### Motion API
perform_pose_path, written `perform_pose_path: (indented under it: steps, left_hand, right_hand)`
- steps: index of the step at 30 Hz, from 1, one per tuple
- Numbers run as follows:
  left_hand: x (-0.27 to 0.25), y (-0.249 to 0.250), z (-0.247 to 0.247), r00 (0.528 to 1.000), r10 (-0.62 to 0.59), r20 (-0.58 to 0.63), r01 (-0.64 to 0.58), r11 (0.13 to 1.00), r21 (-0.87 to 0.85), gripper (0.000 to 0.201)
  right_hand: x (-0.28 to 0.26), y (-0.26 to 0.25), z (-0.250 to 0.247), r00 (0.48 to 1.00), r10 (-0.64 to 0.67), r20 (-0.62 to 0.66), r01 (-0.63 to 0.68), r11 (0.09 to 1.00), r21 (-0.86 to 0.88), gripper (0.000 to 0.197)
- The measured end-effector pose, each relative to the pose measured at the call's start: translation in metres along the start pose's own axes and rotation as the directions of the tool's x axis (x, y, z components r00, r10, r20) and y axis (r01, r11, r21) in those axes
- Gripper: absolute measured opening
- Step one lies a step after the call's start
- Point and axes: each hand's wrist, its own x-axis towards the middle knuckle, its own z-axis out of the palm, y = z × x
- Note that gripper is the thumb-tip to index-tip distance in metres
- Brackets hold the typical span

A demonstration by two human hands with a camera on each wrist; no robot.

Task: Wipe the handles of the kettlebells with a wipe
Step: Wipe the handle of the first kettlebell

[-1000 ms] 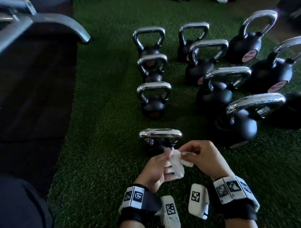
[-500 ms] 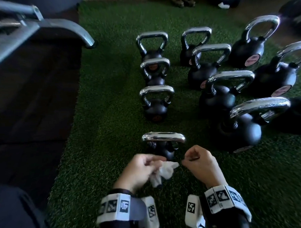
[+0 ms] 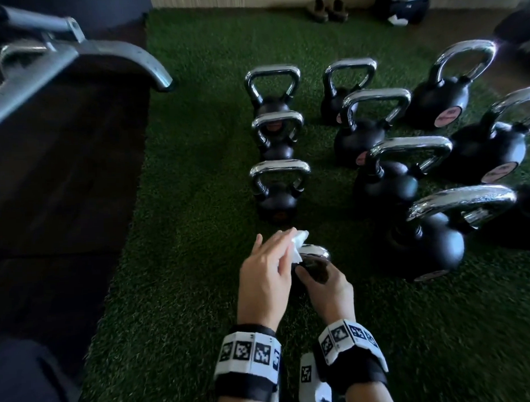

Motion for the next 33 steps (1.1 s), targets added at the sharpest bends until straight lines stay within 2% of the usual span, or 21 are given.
perform_pose_path:
  steps: [5, 9, 13, 15, 18, 22, 23, 24, 26, 27, 30, 33]
  left_hand:
    - [-0.021, -0.028, 0.013, 0.985, 0.162, -0.066, -0.158, 0.985, 0.063, 0.03]
    - [-0.016, -0.039, 0.009, 0.977, 0.084, -0.197, -0.078, 0.996, 0.037, 0.025]
    - [-0.024, -0.029, 0.02, 0.979, 0.096, -0.181, -0.095, 0.995, 0.011, 0.028]
    - [-0.026, -0.035, 0.02, 0.97, 0.024, -0.244, -0.029, 0.999, -0.019, 0.029]
    - [-0.023, -0.045, 0.012, 0.923, -0.138, -0.358, 0.103, 0.988, -0.115, 0.025]
    - [-0.029, -0.038, 0.008, 0.938, -0.03, -0.345, 0.005, 0.997, -0.074, 0.026]
    - [-0.029, -0.039, 0.01, 0.936, -0.055, -0.348, 0.021, 0.995, -0.101, 0.025]
    - [-0.029, -0.042, 0.013, 0.923, -0.137, -0.359, 0.081, 0.983, -0.167, 0.024]
    - [-0.027, -0.046, 0.013, 0.864, -0.369, -0.342, 0.241, 0.9, -0.362, 0.025]
    - [-0.027, -0.048, 0.012, 0.839, -0.444, -0.313, 0.292, 0.855, -0.429, 0.027]
    - [-0.029, -0.045, 0.008, 0.835, -0.474, -0.279, 0.318, 0.83, -0.458, 0.023]
    - [-0.036, -0.046, 0.015, 0.766, -0.585, -0.265, 0.4, 0.758, -0.515, 0.023]
  right_hand:
    - [0.001, 0.003, 0.007, 0.999, -0.032, -0.042, 0.032, 0.999, 0.006, 0.033]
    - [0.016, 0.003, -0.004, 0.997, -0.068, 0.03, 0.068, 0.998, -0.016, 0.038]
    - [0.022, 0.006, -0.005, 0.988, -0.13, 0.081, 0.133, 0.991, -0.033, 0.036]
    - [0.021, 0.011, -0.003, 0.985, -0.153, 0.074, 0.156, 0.987, -0.04, 0.037]
    - [0.02, 0.014, -0.002, 0.99, -0.122, 0.077, 0.125, 0.991, -0.04, 0.038]
    - [0.022, 0.014, -0.002, 0.991, -0.109, 0.08, 0.112, 0.993, -0.034, 0.039]
    - [0.021, 0.014, -0.002, 0.991, -0.109, 0.081, 0.112, 0.993, -0.034, 0.039]
    - [0.021, 0.014, -0.002, 0.991, -0.109, 0.081, 0.112, 0.993, -0.036, 0.039]
    - [0.021, 0.012, -0.001, 0.993, -0.095, 0.075, 0.097, 0.995, -0.023, 0.039]
    - [0.022, 0.012, -0.001, 0.994, -0.09, 0.069, 0.091, 0.996, -0.014, 0.039]
    - [0.02, 0.014, 0.003, 0.996, -0.078, 0.053, 0.077, 0.997, 0.022, 0.04]
    - [0.017, 0.016, 0.005, 0.997, -0.07, 0.031, 0.067, 0.994, 0.084, 0.039]
